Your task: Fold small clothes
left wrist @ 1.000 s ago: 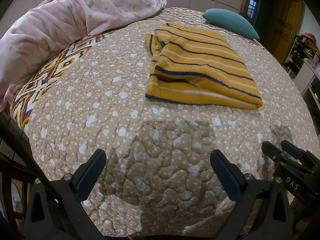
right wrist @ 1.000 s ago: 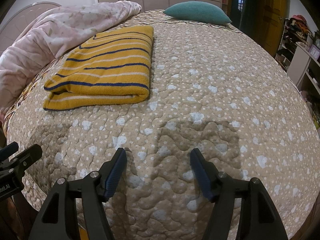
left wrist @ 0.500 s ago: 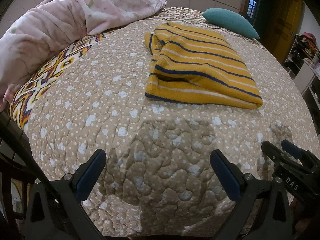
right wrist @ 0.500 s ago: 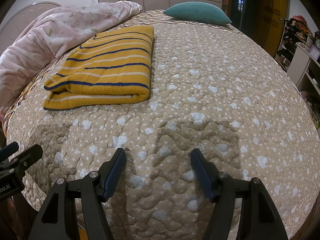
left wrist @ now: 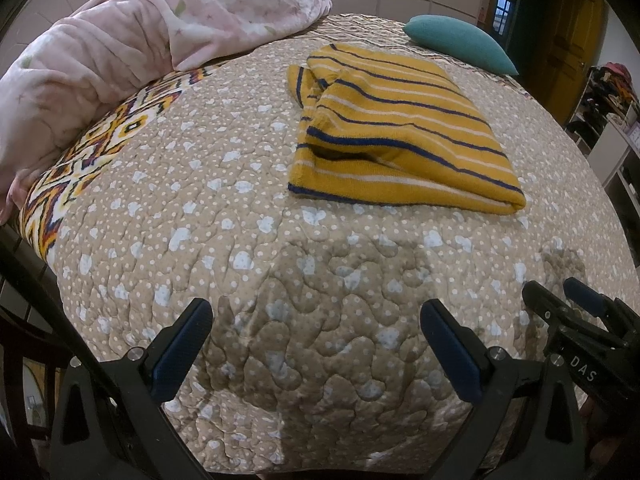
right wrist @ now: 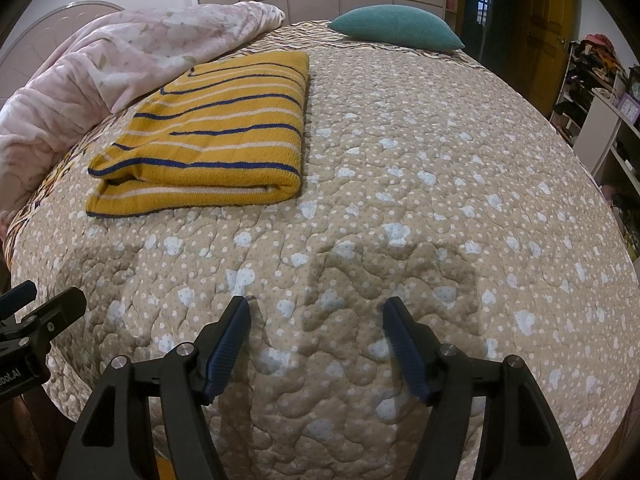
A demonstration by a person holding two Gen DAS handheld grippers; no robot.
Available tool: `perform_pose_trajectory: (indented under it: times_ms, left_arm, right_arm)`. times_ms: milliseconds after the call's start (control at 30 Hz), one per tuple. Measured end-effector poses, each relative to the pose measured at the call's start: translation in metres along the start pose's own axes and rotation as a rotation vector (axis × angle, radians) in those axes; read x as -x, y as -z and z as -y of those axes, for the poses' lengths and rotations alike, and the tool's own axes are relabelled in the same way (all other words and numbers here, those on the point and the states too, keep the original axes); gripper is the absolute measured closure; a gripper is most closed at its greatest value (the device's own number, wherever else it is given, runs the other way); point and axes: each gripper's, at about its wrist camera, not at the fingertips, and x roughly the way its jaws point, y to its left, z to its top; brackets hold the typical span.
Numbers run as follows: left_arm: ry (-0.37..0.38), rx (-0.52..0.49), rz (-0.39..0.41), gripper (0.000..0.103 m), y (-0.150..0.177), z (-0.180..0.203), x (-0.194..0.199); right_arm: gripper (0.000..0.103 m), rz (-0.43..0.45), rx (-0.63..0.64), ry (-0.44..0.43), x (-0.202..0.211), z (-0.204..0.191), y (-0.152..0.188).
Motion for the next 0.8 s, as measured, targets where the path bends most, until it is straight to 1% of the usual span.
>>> perform_pose_trajectory:
  times_ms: [267, 367, 467, 633, 700, 800]
  left_arm:
    - [0.009, -0.001, 0.002, 0.0, 0.0, 0.0, -0.001]
    - [0.025, -0.005, 0.011, 0.0, 0.001, 0.001, -0.001]
    - [0.025, -0.02, 0.005, 0.0, 0.001, 0.001, -0.005]
    - [0.011, -0.028, -0.012, 0.0, -0.003, 0.0, -0.017]
    - [0.002, -0.035, -0.011, 0.0, -0.006, 0.001, -0.022]
    - [-0.016, -0.051, -0.009, 0.0, -0.008, 0.004, -0.029]
  right_arm:
    - [0.028, 0.002, 0.0, 0.0, 0.0, 0.0, 0.001]
    - [0.028, 0.01, 0.002, -0.001, 0.0, 0.0, 0.0]
    - [0.028, 0.023, -0.001, -0.004, 0.0, 0.0, 0.002]
    - [0.028, 0.08, -0.013, -0.002, 0.009, 0.003, 0.0]
    - [0.028, 0.112, -0.009, 0.013, 0.014, 0.006, -0.001]
    - [0.028, 0.128, -0.005, 0.032, 0.014, 0.008, -0.004]
